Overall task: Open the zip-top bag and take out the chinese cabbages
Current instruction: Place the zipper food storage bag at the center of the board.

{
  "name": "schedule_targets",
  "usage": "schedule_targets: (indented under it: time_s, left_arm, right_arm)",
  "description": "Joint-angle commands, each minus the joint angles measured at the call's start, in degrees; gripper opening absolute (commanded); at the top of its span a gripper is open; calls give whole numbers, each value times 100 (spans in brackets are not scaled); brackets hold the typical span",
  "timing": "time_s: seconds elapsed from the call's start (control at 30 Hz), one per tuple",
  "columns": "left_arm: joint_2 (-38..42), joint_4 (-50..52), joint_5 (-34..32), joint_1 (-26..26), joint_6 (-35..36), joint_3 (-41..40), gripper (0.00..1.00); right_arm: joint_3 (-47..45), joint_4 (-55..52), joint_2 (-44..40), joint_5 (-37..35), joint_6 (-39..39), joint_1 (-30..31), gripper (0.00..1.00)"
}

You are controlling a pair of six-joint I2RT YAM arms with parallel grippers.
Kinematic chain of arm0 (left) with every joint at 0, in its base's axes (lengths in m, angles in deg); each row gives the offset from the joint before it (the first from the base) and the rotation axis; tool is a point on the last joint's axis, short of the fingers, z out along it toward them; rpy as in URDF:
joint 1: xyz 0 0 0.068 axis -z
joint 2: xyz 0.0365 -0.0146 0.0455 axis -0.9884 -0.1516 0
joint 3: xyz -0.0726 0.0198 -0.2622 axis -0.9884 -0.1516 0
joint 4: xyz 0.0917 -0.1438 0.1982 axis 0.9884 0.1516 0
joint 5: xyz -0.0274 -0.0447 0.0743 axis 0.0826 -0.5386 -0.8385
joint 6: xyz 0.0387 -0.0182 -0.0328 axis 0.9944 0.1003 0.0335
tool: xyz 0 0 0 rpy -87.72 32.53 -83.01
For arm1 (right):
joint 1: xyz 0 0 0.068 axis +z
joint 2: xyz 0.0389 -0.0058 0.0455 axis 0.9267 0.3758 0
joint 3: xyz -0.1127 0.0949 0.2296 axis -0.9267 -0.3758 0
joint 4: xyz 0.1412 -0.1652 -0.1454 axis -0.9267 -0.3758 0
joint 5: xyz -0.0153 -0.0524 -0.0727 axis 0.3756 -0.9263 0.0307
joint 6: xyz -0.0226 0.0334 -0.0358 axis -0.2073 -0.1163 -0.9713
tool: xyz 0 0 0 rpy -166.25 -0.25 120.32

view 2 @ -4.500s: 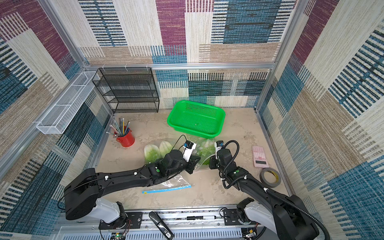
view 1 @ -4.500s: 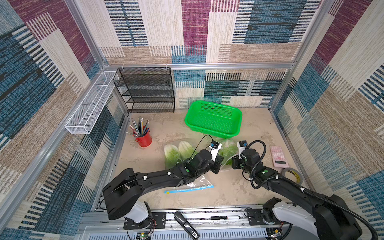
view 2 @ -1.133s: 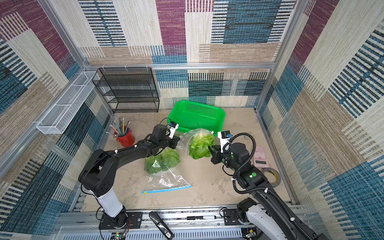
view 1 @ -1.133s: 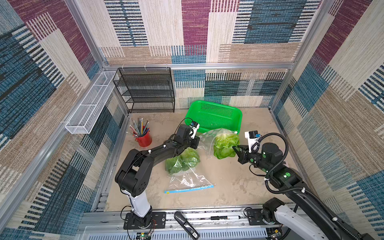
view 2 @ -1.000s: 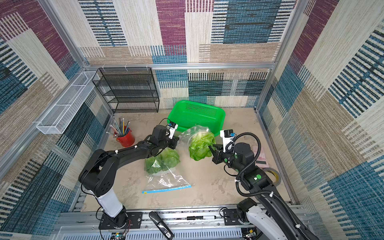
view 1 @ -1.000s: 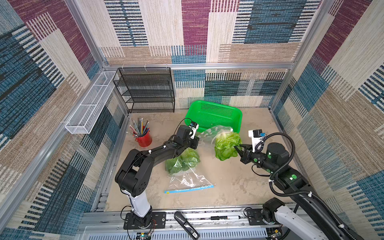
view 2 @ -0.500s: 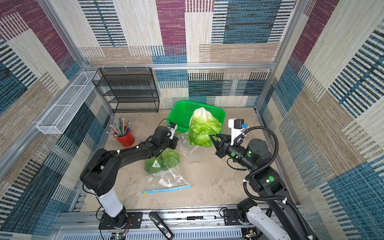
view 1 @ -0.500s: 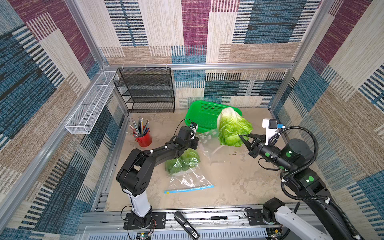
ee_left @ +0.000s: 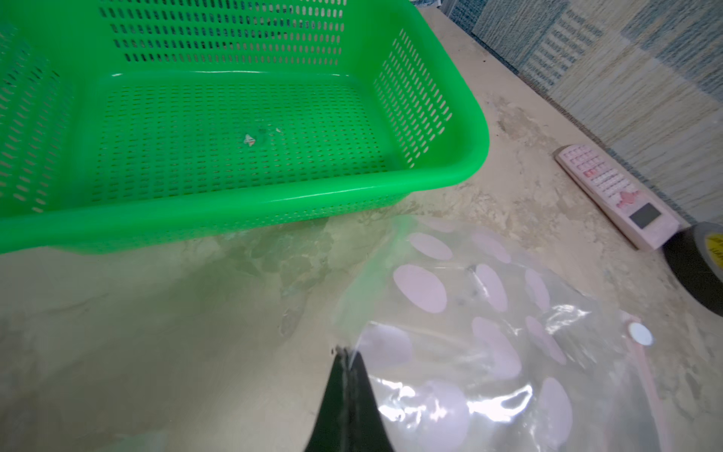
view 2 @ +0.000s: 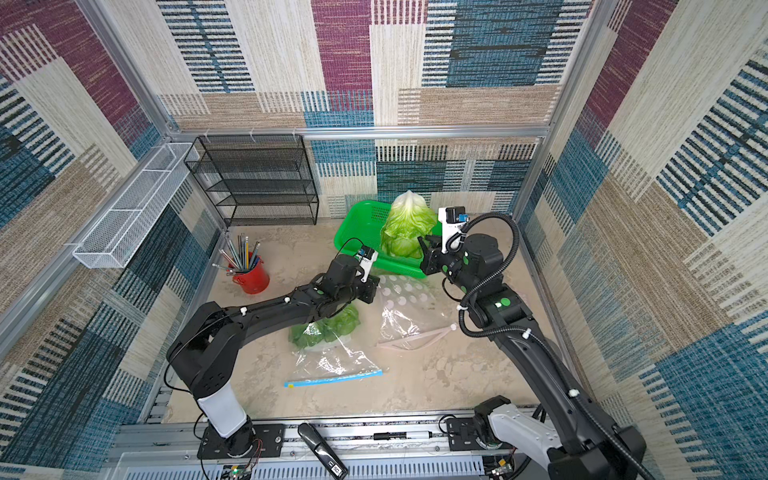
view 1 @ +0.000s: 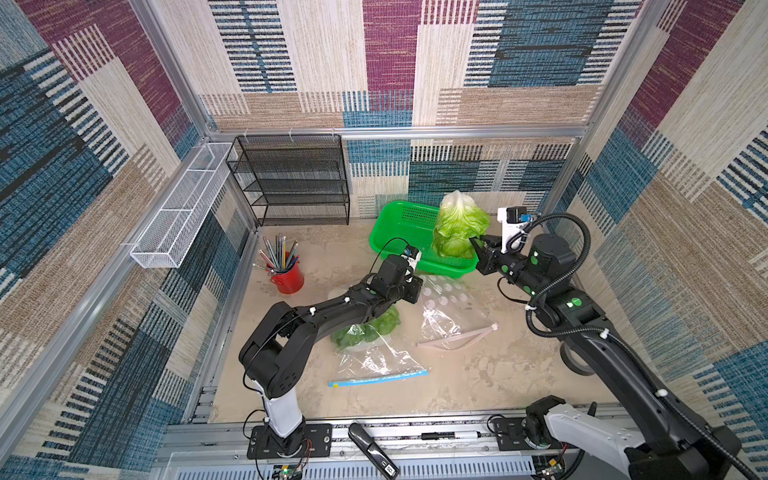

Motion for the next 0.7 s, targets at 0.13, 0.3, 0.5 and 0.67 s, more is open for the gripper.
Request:
schedule_targets:
  time_s: [0.13, 0.3, 0.5, 0.67]
  left_arm:
    - [-499, -130, 7, 335, -837, 473, 0]
    - [-867, -351, -125, 446, -1236, 734, 0]
    - [-1287, -479, -217, 577, -1526, 1081, 0]
    - [-1596, -482, -222, 642, -1596, 1294, 0]
  right_arm:
    - [28, 1567, 1375, 65, -850, -715, 2]
    - [266, 1857, 2455, 73, -1035, -994, 1]
    - [460, 2113, 3253, -152, -998, -1139, 0]
    - [618, 1988, 3806, -220, -939, -1145, 0]
